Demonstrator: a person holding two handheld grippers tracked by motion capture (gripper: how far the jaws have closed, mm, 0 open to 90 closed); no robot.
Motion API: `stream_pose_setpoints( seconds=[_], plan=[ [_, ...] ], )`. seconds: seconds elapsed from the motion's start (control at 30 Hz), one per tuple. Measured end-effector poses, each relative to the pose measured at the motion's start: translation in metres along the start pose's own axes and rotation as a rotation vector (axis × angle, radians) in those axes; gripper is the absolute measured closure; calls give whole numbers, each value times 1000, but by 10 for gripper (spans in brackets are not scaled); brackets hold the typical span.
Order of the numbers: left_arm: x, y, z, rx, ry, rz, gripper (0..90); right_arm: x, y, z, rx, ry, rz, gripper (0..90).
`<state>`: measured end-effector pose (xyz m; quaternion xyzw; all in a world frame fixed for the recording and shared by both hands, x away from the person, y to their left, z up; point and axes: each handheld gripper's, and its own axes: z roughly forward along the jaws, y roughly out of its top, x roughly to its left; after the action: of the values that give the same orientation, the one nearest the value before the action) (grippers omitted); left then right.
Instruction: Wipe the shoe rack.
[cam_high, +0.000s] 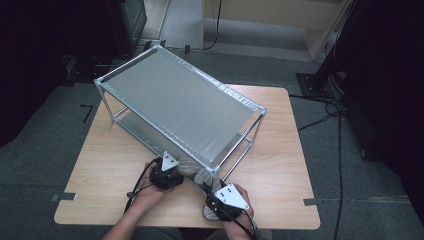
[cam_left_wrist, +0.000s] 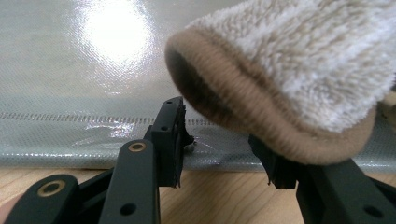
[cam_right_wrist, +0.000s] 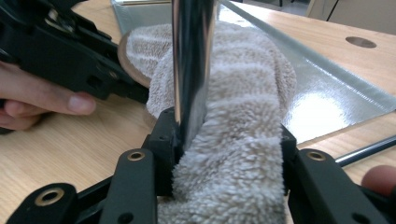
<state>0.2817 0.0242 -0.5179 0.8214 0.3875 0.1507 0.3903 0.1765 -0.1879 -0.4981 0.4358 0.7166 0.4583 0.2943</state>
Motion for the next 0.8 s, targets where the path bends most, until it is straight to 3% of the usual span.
stream_pose_setpoints(
  seconds=[0.1,0.2,0.27,0.33,0.37,0.53,0.7,0.8],
  plan=[
    [0,0,0,2,-2,-5,567,1,9,-8,-43,3,33,596],
    [0,0,0,-2,-4,-12,569,4,24,-22,-131,28,78,606],
    [0,0,0,-2,-5,-11,569,8,34,-28,-169,23,34,607],
    [1,0,0,1,-5,-8,569,12,38,-31,-145,-8,-45,560],
    [0,0,0,-3,-5,-13,569,11,35,-31,-144,-9,-56,545],
    [1,0,0,-2,-10,-17,569,-15,0,-33,-82,69,21,414],
    [2,0,0,0,-12,-15,570,-33,-11,-37,15,127,30,330],
    [2,0,0,3,-12,-10,570,-41,-17,-27,128,111,52,371]
  ],
)
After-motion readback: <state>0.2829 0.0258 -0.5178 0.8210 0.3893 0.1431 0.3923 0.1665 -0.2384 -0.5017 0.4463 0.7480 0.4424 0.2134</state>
